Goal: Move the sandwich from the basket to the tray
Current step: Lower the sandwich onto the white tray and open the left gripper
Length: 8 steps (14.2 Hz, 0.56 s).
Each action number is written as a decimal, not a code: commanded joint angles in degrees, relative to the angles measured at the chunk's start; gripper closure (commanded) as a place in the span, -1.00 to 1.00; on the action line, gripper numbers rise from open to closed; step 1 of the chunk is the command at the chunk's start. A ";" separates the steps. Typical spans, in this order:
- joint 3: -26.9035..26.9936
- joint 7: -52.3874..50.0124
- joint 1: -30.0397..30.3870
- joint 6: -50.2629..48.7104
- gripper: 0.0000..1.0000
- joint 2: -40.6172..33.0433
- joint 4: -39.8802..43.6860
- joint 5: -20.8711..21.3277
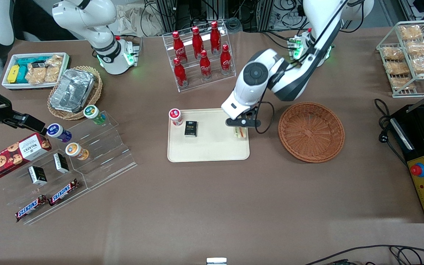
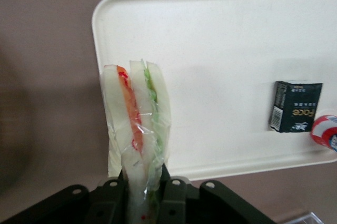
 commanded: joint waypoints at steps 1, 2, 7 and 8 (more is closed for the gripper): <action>0.30 0.70 -0.48 6.44 1.00 1.52 -3.33 0.54; 0.30 0.70 -0.48 7.15 1.00 2.84 -3.07 1.24; 1.26 0.70 -0.39 9.00 0.58 5.84 -2.81 6.51; 1.27 0.70 -0.39 9.61 -0.64 6.37 -2.72 7.22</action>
